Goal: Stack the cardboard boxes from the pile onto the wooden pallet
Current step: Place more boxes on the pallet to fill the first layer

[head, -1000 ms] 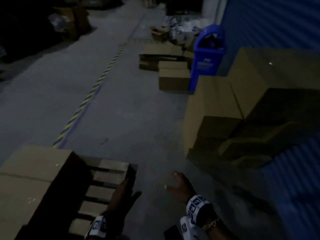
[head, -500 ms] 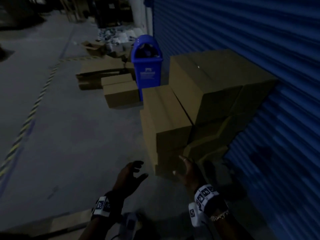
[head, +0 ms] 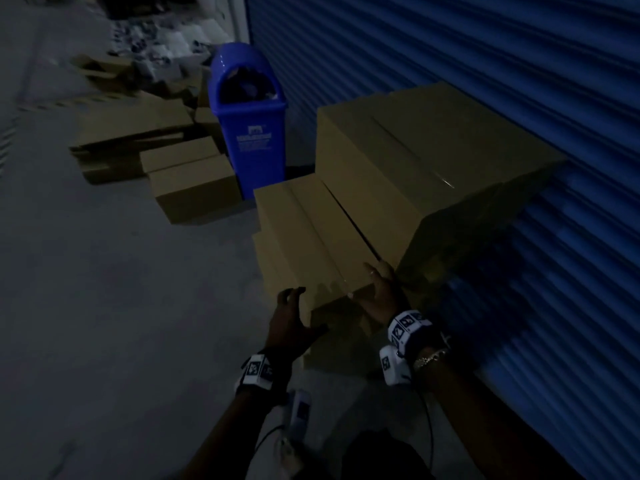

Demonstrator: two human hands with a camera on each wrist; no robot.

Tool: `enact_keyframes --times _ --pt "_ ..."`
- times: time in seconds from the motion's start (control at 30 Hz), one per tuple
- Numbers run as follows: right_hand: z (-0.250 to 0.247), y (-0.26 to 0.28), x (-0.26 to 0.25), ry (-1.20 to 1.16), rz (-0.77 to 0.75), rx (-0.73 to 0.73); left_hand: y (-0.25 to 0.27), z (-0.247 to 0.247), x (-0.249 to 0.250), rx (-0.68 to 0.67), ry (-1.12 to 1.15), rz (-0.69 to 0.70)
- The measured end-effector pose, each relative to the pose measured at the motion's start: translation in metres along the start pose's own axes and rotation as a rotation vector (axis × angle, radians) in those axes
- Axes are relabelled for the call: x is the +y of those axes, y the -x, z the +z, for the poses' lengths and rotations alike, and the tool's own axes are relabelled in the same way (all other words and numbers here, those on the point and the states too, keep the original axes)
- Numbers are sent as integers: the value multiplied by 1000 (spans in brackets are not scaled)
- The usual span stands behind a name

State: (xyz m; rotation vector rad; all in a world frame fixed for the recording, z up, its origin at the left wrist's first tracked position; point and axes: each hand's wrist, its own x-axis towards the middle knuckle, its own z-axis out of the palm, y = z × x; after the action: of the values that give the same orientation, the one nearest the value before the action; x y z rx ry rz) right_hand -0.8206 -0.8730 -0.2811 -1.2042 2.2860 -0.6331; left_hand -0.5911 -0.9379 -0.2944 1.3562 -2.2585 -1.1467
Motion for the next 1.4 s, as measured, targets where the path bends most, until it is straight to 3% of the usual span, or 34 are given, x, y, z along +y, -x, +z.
enact_keyframes --times 0.27,0.4,0.57,0.7,0.77,0.9,1.1,1.3,1.4 --pt "19 -84 16 238 19 -151 -72 17 -17 -151 -192 -98" --pt "30 -119 41 188 52 -202 -103 42 -21 -192 -207 -116" --pt "43 -149 85 36 -82 -210 -127 78 -34 -241 -225 -224" --pt "50 -168 97 -91 -229 -125 -139 92 -38 -177 -447 -150" --pt "48 -179 91 -115 -273 -153 -147 90 -43 -164 -515 -123" --pt "43 -196 84 -108 -275 -245 -151 83 -58 -85 -303 -187" --pt "41 -197 73 -73 -205 -273 -147 83 -51 81 -89 -74" --pt "36 -185 69 -28 -404 -236 -128 61 -54 134 -123 33" --pt "36 -169 57 -32 -452 -229 -107 43 -45 178 -107 22"
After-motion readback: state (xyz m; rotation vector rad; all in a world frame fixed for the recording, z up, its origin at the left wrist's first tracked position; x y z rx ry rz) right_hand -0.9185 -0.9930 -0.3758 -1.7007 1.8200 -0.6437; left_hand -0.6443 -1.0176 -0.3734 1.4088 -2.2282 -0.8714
